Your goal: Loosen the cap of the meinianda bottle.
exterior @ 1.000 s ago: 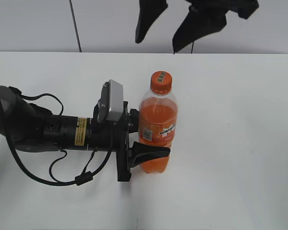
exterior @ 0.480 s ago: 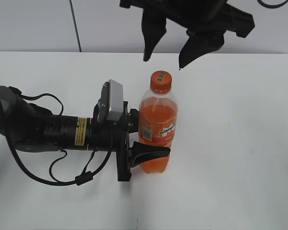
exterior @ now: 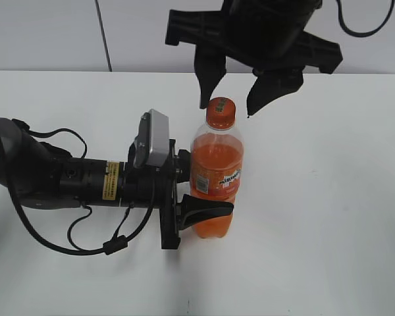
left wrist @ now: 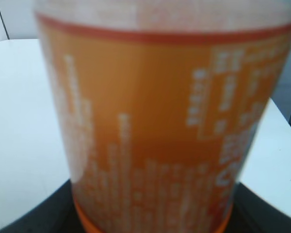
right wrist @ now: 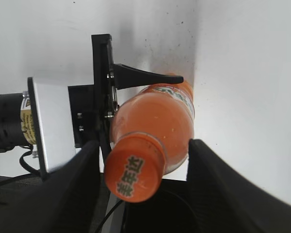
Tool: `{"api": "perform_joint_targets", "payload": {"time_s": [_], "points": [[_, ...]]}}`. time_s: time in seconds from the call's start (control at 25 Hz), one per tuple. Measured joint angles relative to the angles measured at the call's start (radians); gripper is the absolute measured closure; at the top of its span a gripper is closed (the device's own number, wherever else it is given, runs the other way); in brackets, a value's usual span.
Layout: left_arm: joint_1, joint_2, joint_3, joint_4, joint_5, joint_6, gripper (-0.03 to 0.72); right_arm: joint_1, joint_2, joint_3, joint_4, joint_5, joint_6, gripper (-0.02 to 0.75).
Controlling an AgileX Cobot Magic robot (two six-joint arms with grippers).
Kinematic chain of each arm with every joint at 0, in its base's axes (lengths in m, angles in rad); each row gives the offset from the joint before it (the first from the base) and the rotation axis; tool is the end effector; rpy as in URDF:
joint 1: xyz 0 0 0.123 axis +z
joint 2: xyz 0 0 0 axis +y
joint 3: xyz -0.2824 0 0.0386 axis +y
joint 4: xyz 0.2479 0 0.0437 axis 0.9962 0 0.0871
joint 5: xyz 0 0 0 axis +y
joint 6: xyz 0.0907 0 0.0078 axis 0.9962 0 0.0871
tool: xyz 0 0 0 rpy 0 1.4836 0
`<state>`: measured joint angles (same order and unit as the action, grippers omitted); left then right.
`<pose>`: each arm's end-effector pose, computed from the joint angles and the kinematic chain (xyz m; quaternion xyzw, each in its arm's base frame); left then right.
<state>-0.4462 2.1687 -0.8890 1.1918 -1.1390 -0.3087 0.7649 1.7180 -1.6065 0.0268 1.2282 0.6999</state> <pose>0.2794 -0.2187 0.0855 0.5612 0.5635 -0.4035 0.4525 0.2575 0.2504 0.3261 -0.0296 0.9868 0.1158 0.1090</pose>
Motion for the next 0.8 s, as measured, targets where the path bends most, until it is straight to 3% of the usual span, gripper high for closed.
{"api": "perform_joint_targets", "payload": {"time_s": [0.52,0.8], "points": [[0.000,0.000,0.000,0.000,0.000,0.000,0.286,0.000,0.011,0.000,0.025,0.000,-0.027,0.314],[0.000,0.000,0.000,-0.001,0.000,0.000,0.286,0.000,0.011,0.000,0.048,0.002,-0.036,0.466]]}}
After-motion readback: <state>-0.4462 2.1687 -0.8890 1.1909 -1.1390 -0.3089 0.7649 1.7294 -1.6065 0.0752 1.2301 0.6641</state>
